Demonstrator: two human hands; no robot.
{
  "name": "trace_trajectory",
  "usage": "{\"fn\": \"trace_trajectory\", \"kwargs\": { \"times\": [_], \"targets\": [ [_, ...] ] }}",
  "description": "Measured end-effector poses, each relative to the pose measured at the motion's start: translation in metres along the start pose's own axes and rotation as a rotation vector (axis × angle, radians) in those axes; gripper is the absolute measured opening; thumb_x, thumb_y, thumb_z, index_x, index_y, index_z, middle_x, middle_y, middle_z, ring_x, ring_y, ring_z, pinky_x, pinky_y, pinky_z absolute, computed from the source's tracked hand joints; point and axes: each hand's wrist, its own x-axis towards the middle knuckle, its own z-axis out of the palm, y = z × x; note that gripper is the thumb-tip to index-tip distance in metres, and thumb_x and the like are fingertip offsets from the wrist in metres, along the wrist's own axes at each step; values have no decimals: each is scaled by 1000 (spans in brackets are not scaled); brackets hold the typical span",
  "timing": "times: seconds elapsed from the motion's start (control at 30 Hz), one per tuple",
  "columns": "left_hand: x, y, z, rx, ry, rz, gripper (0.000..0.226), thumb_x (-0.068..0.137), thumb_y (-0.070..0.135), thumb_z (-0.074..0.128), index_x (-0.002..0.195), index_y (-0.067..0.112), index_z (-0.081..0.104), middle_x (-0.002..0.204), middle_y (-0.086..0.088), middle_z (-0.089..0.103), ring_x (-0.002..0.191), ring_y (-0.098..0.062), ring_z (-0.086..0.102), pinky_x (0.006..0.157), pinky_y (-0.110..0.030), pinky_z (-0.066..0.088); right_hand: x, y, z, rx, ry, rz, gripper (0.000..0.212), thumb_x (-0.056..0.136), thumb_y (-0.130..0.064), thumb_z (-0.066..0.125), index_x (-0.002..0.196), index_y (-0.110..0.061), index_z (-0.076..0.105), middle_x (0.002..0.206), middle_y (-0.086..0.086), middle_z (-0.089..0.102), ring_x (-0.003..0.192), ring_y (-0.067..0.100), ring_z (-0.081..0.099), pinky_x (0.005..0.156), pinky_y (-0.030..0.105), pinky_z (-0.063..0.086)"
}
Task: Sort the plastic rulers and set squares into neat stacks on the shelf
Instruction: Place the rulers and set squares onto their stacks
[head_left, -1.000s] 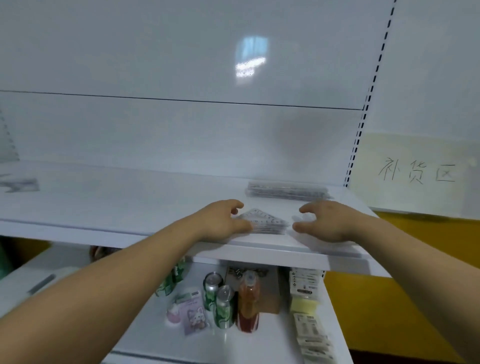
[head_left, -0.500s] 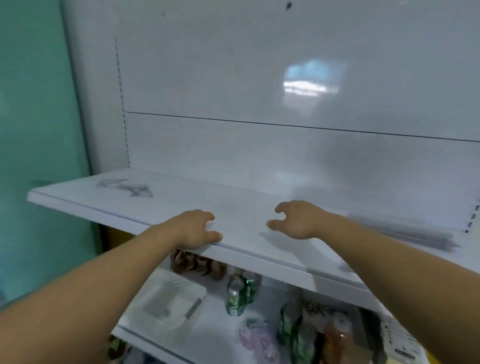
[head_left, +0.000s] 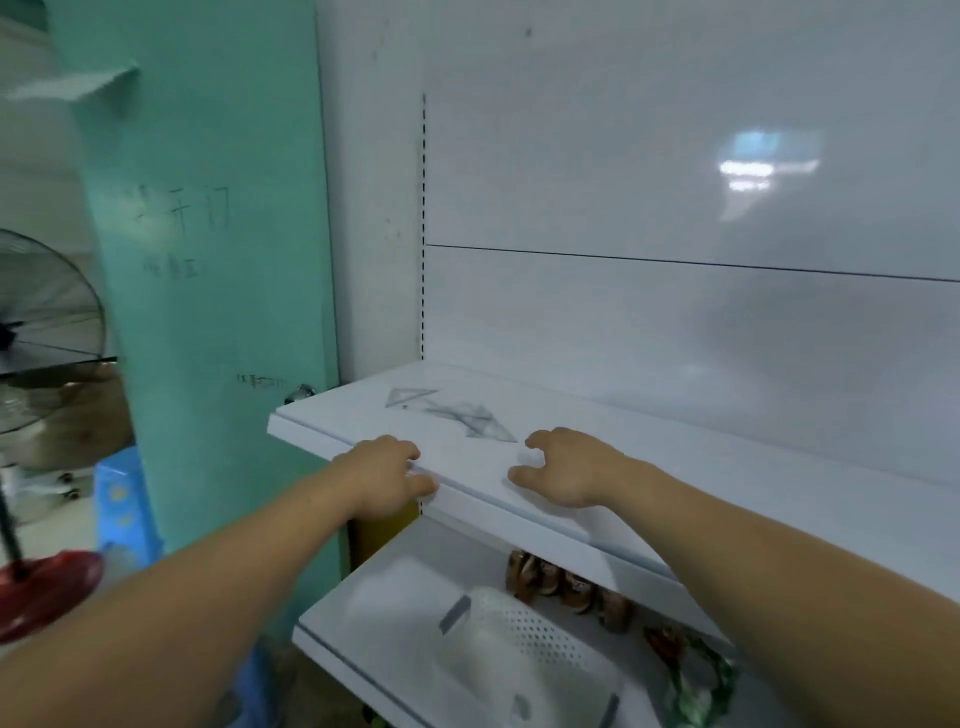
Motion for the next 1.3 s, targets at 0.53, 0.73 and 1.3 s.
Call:
{"fn": "trace_trajectory", "kwargs": {
  "times": [0.53, 0.73, 1.3],
  "targets": [
    [154, -86, -11, -48, 116, -79, 74, 86, 61, 47, 147, 28, 24, 154, 1, 27, 138, -25, 29, 111, -41, 28, 199, -48, 15, 138, 70, -60, 62, 83, -51, 58, 138, -26, 42, 139, 5, 43, 126, 23, 42, 102, 31, 36],
    [187, -93, -8, -97, 63, 47, 30, 87, 55, 50, 111, 38, 56, 130, 8, 52, 118, -20, 46, 100, -40, 36, 226, -49, 4, 460, -8, 8, 68, 78, -24, 74, 138, -18, 42, 110, 5, 55, 90, 19, 57, 77, 26, 47],
    [219, -94, -1, -194, -20, 382, 48, 90, 45, 49, 133, 24, 49, 135, -1, 47, 130, -24, 31, 105, -37, 34, 187, -58, 15, 554, 414, 364, 9, 92, -20, 55, 100, -19, 57, 88, 3, 65, 70, 19, 60, 61, 25, 45]
  ]
}}
